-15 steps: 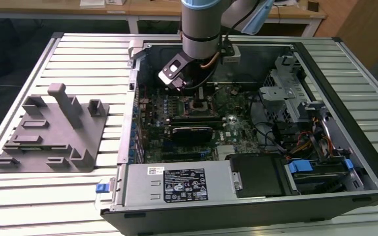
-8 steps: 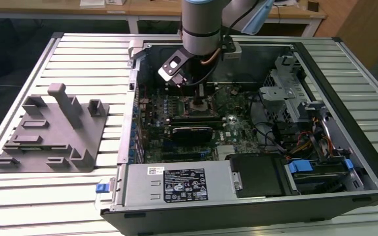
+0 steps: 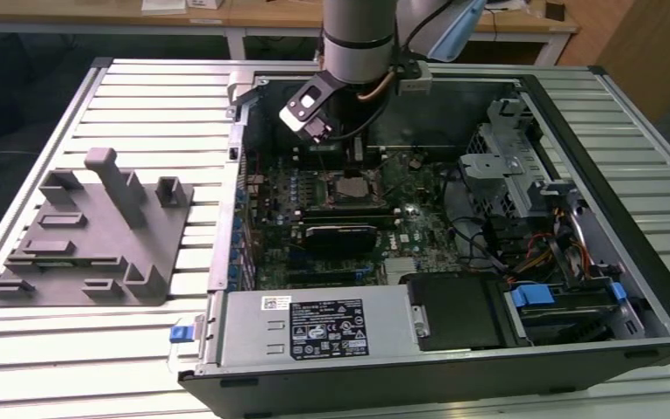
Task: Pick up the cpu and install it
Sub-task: 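Place the cpu into insertion slot, then close the cpu cover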
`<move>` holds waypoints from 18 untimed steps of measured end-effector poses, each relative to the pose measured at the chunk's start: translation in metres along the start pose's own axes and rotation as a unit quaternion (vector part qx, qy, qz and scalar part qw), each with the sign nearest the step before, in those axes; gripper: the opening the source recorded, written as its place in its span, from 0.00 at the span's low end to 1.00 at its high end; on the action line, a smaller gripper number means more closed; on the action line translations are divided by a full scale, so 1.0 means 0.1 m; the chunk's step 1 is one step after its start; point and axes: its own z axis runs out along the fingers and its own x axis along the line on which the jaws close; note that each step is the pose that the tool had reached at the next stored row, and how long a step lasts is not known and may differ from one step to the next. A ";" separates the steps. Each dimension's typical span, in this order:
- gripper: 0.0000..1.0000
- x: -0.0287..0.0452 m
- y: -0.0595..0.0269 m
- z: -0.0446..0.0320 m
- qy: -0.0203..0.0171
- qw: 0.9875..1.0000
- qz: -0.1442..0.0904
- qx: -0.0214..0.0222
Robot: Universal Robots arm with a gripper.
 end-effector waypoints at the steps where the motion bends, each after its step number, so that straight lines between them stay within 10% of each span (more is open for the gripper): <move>1: 0.11 0.000 0.003 -0.048 0.000 1.000 0.000 0.000; 18: 0.11 0.000 0.043 -0.053 0.000 1.000 0.000 0.000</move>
